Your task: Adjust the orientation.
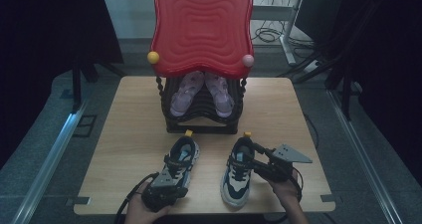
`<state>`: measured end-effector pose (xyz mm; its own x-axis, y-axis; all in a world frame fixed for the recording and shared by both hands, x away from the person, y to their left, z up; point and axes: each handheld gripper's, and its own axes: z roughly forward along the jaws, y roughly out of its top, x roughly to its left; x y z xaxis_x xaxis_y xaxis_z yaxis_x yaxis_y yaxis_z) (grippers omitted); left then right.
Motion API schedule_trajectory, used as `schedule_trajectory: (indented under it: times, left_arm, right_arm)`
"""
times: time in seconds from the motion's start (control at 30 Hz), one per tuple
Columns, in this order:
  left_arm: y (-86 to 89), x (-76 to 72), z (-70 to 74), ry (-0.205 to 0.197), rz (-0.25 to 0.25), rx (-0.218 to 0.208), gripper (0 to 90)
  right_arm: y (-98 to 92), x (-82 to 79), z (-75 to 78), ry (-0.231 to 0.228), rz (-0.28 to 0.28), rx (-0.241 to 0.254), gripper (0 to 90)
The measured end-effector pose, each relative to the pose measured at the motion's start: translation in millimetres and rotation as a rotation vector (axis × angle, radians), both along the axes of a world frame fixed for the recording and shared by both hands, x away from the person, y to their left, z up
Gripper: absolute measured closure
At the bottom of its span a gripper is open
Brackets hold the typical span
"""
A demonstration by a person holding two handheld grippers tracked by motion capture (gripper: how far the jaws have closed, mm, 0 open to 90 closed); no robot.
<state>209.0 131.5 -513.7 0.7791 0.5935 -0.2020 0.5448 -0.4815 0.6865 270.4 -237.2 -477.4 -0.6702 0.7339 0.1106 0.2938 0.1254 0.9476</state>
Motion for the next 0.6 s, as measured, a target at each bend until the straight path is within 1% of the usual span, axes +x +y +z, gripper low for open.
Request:
schedule_trajectory:
  times: [0.13, 0.23, 0.5, 0.53, 0.6]
  left_arm:
    - [1.0, -1.7, 0.3, -0.005, 0.005, 0.013, 89.8]
    - [4.7, -1.3, 0.8, -0.004, 0.010, 0.014, 89.8]
    - [20.6, 3.1, 2.8, 0.006, 0.046, 0.004, 89.7]
    - [23.7, 4.4, 2.6, 0.013, 0.050, 0.000, 89.7]
    - [25.0, 4.7, 2.6, 0.014, 0.052, 0.001, 89.8]
  right_arm:
    - [-0.3, 0.4, 0.0, -0.001, 0.000, 0.001, 51.1]
    - [-0.7, 0.4, 0.1, -0.004, 0.000, 0.001, 51.1]
    - [-1.2, 1.3, -0.1, -0.002, 0.000, 0.004, 51.1]
    - [-1.8, 1.6, -0.3, -0.003, -0.001, 0.003, 51.1]
    - [-2.0, 1.3, -0.1, 0.002, -0.002, 0.006, 51.1]
